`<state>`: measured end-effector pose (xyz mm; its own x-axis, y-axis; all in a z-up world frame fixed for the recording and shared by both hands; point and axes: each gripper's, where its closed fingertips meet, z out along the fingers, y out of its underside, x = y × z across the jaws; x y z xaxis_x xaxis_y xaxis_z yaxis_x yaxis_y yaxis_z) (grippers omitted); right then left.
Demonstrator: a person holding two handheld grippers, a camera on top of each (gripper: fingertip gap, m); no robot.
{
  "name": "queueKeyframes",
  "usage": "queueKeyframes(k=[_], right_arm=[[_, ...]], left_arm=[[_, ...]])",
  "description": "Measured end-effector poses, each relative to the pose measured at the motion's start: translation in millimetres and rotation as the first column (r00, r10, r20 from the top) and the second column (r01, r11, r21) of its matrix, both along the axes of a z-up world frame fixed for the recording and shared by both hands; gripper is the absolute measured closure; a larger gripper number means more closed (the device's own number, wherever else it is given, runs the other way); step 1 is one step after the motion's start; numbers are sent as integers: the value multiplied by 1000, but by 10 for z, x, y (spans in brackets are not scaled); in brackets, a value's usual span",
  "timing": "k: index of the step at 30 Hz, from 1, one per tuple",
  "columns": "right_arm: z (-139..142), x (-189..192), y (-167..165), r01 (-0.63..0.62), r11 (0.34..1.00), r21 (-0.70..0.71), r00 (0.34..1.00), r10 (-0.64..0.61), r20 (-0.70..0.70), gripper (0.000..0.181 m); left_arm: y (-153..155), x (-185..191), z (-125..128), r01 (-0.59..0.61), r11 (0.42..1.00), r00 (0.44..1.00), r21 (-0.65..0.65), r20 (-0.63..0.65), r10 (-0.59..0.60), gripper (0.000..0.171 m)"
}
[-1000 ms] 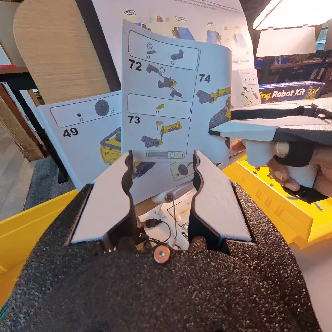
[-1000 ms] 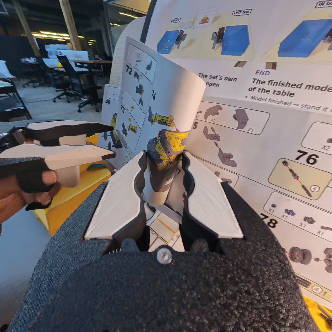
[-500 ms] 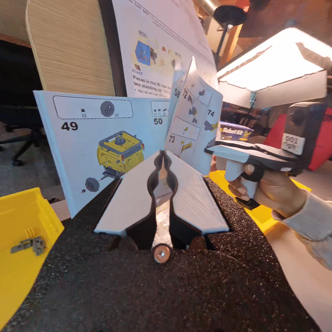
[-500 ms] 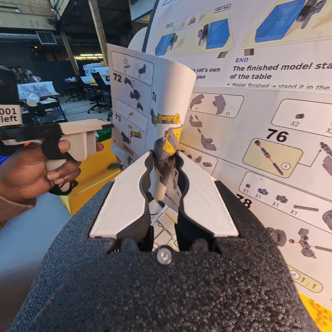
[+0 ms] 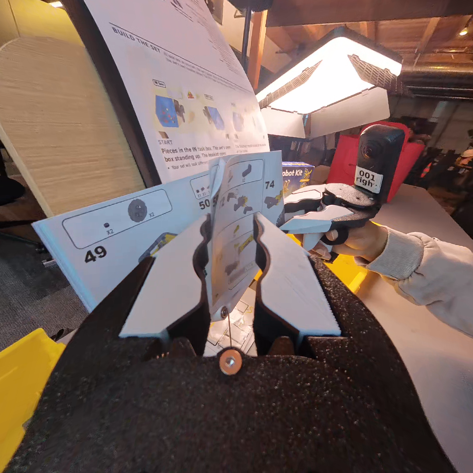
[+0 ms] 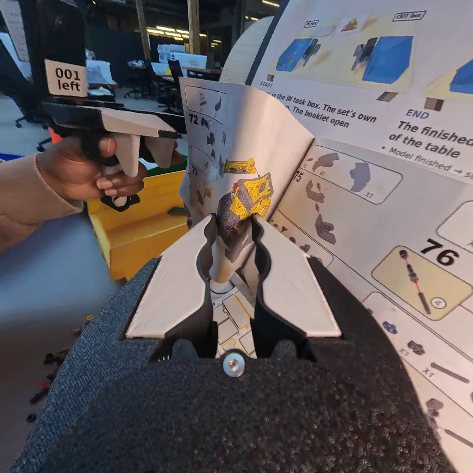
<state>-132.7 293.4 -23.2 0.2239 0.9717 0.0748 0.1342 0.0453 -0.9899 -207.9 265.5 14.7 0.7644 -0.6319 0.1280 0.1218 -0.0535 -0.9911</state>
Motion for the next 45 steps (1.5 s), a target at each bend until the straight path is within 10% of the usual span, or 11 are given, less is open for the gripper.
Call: queueKeyframes(k=[3, 12, 19, 28, 35, 45], right_arm=[[-9, 27, 85, 57, 998, 39, 997, -59, 55, 149], [301, 391, 240, 527, 791, 311, 840, -540, -52, 153], [164, -263, -219, 461, 827, 322, 871, -491, 14, 95], [198, -142, 176, 486, 821, 298, 863, -504, -20, 181], [326, -415, -452, 203, 964, 170, 978, -193, -75, 124], [468, -468, -504, 136, 991, 13, 983, -134, -122, 158]], left_arm=[[33, -51, -59, -52, 998, 998, -22, -42, 51, 171], [25, -251, -265, -229, 967, 973, -110, -17, 229, 171], [-125, 4, -167, -157, 983, 987, -91, 14, 159, 171], [-268, -4, -176, -118, 991, 993, -65, -27, 116, 167], [-231, 98, -137, -122, 992, 992, -2, -14, 122, 171], [-271, 401, -212, -154, 983, 962, 101, -212, 172, 170]])
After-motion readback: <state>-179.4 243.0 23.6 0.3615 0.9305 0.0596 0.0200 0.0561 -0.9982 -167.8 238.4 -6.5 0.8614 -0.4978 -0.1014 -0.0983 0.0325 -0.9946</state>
